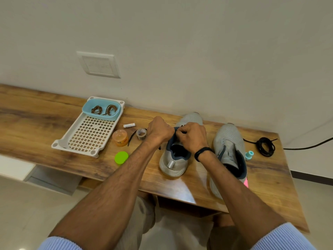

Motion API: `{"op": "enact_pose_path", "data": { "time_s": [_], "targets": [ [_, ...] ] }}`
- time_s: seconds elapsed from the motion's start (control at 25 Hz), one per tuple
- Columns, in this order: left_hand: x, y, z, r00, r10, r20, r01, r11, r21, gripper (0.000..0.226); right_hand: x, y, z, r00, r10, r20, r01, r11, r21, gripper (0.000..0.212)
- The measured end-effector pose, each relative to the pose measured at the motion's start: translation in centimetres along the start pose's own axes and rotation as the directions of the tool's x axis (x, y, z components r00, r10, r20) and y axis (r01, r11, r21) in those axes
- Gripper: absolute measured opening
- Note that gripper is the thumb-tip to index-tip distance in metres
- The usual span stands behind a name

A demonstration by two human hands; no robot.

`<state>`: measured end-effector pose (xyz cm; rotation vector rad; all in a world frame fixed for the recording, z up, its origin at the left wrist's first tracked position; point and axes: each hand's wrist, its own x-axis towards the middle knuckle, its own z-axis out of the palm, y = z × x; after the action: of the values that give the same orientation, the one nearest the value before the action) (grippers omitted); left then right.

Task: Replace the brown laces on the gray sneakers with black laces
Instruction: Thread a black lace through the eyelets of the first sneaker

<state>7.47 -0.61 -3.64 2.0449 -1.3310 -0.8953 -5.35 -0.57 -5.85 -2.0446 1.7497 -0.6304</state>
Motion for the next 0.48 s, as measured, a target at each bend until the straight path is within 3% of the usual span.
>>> {"op": "enact_pose_path", "data": {
  "time_s": [0.12,0.32,0.48],
  "targets": [
    [0.05,0.06,0.03,1.000,-0.011,0.012,0.011,1.000,-0.006,0.016,-0.14,-0.16,0.40,0.999,-0.013,-0.029,0.014,1.000,0.007,0.021],
    [0.61,-0.48,-0.18,0.987,-0.083,0.136,0.113,0.968,-0.226,0.019,0.07,0.27,-0.30,0.999,-0.032,-0.022,0.034,0.995,0.094,0.014],
    [0.36,-0.59,-0.02,0.976,-0.113,0.187,0.159,0.955,-0.251,0.007,0.13,0.32,-0.27,0.996,-0.087,-0.007,0.087,0.987,0.132,0.012]
  ]
}}
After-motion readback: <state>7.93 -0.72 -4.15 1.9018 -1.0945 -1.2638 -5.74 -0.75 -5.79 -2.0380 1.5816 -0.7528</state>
